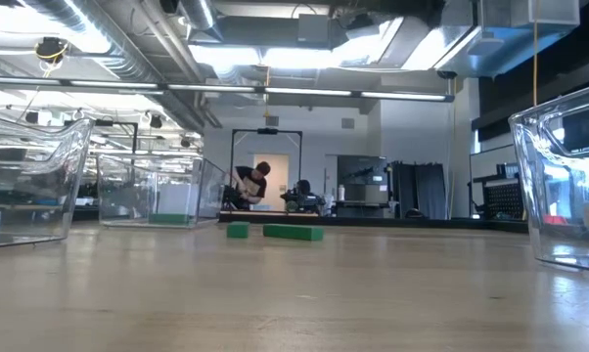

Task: Sort & place blocks by color
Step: Put the right green block into the top left transparent bin

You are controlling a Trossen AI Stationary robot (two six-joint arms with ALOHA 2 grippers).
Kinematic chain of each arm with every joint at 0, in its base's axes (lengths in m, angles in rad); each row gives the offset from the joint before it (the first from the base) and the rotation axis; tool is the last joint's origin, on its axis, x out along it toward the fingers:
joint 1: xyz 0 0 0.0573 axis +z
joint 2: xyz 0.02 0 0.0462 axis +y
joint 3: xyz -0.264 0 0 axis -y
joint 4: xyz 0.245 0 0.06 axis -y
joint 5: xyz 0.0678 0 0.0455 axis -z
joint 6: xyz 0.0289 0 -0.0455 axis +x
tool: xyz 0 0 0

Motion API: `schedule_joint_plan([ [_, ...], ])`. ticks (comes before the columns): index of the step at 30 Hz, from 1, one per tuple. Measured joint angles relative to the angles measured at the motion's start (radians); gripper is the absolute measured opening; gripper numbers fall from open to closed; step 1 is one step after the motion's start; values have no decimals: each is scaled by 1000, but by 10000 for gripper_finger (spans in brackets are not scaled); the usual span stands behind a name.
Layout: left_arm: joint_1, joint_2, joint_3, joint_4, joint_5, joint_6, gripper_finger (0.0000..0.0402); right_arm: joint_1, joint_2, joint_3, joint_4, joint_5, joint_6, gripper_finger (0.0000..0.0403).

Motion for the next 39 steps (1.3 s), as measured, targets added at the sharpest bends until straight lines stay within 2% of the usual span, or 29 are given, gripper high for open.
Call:
schedule_joint_plan([
  [5,0,0,0,6,-1,0,232,-26,185,104,-123,-43,-8,371],
  [9,0,0,0,9,-2,0,232,-39,369,192,-272,3,-30,371],
  [16,0,0,0,16,-8,-1,232,-55,604,206,-276,12,4,371],
  [19,0,0,0,17,-20,-1,232,-59,679,206,-216,12,-1,371],
  [24,0,0,1,33,-27,-2,232,-64,776,206,-112,5,-28,371],
  [30,0,0,1,56,-27,-2,232,-71,834,206,-116,37,31,371],
  [39,0,0,1,59,-28,-4,232,-90,890,207,-78,-43,54,371],
])
